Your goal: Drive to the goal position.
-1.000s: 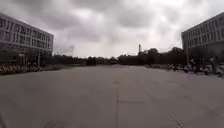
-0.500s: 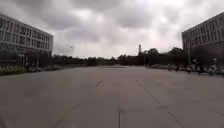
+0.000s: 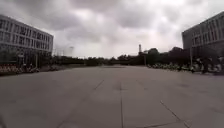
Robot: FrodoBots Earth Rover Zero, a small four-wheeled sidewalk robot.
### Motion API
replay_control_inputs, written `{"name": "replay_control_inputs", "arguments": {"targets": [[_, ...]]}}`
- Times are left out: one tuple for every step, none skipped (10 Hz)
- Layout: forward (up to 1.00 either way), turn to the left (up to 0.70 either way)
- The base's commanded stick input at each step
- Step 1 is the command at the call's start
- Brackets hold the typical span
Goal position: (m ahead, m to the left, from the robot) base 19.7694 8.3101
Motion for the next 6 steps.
{"name": "replay_control_inputs", "arguments": {"targets": [[0.70, 0.00], [0.70, 0.00], [0.70, 0.00], [0.70, 0.00], [0.70, 0.00], [0.70, 0.00]]}}
